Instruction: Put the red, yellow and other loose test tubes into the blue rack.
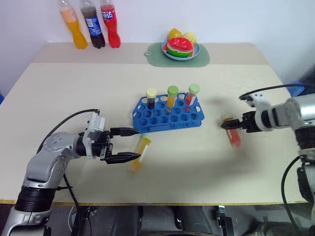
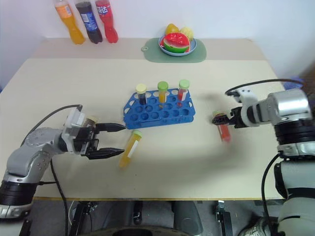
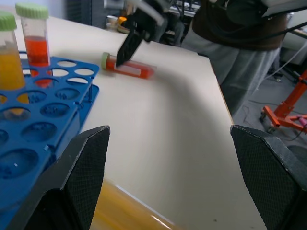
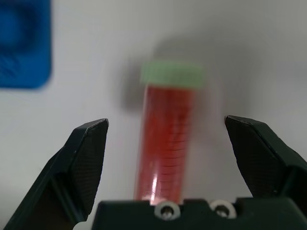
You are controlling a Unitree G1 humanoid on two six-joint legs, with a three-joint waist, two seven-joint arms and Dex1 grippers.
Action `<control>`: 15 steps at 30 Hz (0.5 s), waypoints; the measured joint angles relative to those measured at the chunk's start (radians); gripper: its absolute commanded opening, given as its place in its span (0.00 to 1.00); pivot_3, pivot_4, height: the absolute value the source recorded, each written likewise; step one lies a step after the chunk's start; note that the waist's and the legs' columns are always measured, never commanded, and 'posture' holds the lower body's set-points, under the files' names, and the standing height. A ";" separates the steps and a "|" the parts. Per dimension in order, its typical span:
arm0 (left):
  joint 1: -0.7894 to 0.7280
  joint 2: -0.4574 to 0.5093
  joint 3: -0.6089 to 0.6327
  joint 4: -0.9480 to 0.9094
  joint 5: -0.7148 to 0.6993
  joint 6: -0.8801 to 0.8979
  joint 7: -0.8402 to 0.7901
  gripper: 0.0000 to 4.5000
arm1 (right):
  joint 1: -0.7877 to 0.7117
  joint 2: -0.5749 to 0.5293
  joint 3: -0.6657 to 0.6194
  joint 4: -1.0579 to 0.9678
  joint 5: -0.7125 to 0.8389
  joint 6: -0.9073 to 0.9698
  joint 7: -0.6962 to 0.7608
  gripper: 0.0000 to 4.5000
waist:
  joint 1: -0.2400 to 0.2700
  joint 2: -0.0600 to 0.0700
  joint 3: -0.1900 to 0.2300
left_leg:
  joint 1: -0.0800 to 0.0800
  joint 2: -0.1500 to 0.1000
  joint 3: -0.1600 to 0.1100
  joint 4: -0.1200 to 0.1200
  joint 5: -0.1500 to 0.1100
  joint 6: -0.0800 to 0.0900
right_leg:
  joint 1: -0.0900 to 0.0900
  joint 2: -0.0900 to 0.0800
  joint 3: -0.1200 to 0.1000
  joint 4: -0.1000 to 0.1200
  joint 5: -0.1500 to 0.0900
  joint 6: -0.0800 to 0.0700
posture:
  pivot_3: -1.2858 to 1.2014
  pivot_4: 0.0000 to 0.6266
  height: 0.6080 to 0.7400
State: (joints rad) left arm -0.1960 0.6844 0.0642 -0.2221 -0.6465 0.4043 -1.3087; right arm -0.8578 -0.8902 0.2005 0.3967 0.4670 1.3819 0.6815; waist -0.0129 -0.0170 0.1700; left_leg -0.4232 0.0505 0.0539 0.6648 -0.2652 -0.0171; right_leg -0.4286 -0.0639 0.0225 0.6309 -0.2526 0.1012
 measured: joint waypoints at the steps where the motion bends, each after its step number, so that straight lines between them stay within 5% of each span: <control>1: 0.007 0.004 0.006 -0.010 -0.002 0.002 0.008 0.93 | -0.005 0.007 0.010 0.008 -0.017 -0.012 0.010 0.83 | -0.001 -0.001 -0.001 | 0.000 0.000 0.000 0.000 0.000 0.000 | 0.000 0.000 0.000 0.000 0.000 0.000 | 0.52 0.24 1.00; 7: 0.044 0.015 0.030 -0.045 -0.022 0.015 0.036 0.93 | -0.002 0.029 0.033 0.030 -0.094 -0.093 0.045 0.21 | -0.007 -0.002 -0.002 | 0.002 0.001 0.000 0.001 0.000 0.000 | 0.001 0.001 0.000 0.001 -0.001 -0.002 | 0.52 0.24 1.00; 12: 0.038 0.014 0.035 -0.049 -0.035 0.022 0.053 0.93 | 0.075 0.011 0.018 -0.064 -0.133 -0.175 0.062 0.17 | -0.003 -0.003 -0.002 | 0.002 0.001 0.000 0.001 0.000 0.000 | 0.002 0.001 0.000 0.001 0.000 -0.001 | 0.52 0.24 1.00; 15: 0.033 0.009 0.036 -0.046 -0.039 0.021 0.061 0.93 | 0.239 0.016 -0.094 -0.199 -0.140 -0.342 0.038 0.17 | 0.001 -0.004 -0.003 | 0.002 0.001 0.000 0.001 0.000 0.000 | 0.002 0.001 0.000 0.000 0.000 0.000 | 0.52 0.24 1.00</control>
State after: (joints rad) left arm -0.1630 0.6935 0.1004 -0.2681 -0.6859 0.4254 -1.2481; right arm -0.6187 -0.8742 0.1070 0.1972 0.3273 1.0396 0.7192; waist -0.0121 -0.0213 0.1674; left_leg -0.4213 0.0513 0.0537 0.6657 -0.2652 -0.0171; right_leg -0.4262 -0.0628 0.0224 0.6307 -0.2521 0.1017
